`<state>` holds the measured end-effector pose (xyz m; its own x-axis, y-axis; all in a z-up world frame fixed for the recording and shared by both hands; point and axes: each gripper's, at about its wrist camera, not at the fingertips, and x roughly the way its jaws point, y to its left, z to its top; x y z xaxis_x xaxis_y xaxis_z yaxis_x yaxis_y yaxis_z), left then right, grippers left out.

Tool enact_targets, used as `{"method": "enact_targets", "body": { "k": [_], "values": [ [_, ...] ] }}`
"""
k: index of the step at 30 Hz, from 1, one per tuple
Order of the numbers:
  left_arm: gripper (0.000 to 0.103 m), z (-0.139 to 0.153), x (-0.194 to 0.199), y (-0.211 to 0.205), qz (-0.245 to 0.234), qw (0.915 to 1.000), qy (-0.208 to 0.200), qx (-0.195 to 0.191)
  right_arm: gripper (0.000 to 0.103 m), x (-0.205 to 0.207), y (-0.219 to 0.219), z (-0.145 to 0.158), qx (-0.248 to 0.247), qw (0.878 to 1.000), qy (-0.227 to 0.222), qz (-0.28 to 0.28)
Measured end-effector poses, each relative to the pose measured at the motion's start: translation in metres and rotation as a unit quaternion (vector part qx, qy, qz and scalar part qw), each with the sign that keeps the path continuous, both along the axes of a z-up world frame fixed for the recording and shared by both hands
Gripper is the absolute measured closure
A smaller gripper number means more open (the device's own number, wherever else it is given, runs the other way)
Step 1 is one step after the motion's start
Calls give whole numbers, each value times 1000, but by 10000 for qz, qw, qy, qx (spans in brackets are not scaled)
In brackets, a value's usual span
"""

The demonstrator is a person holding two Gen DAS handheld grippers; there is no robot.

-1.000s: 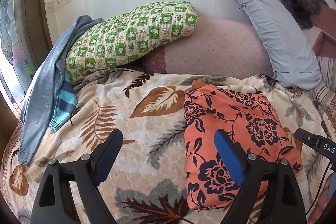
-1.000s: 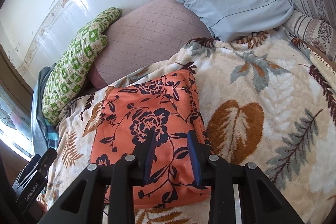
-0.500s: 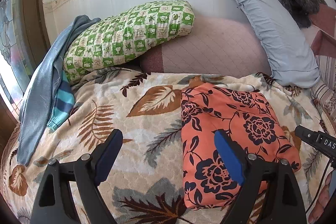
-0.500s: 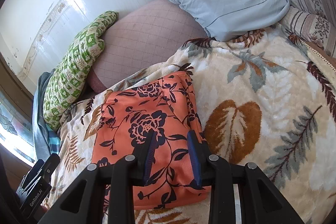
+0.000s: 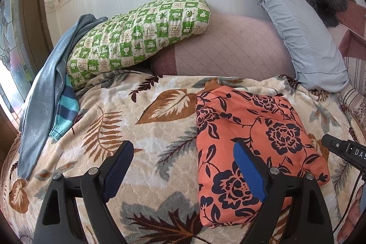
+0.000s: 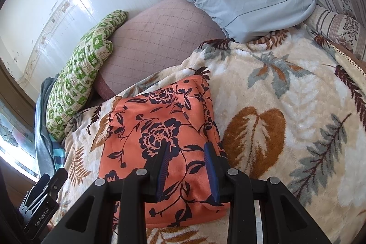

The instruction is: Fold small clothes

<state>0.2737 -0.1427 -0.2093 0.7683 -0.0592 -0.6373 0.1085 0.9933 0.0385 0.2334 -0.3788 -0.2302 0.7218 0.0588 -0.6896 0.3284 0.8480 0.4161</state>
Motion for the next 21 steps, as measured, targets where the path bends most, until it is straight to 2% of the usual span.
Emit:
{"method": "enact_targets", "body": {
  "k": [15,18,19,21],
  "values": [
    [14,-11,5,-1,46,9999,99,113,69,5,0,-7,86,9998,143,68],
    [14,-14,7,-1,63,9998,147,141,61,6,-4,-12,229,9995,219,16],
    [14,-15,7,0,69,9997,162,144,49,5,-6,-12,280,9994,199,-35],
    [14,-15,8,0,79,9997,175,153,46,3,-8,-12,317,9993,165,-80]
  ]
}}
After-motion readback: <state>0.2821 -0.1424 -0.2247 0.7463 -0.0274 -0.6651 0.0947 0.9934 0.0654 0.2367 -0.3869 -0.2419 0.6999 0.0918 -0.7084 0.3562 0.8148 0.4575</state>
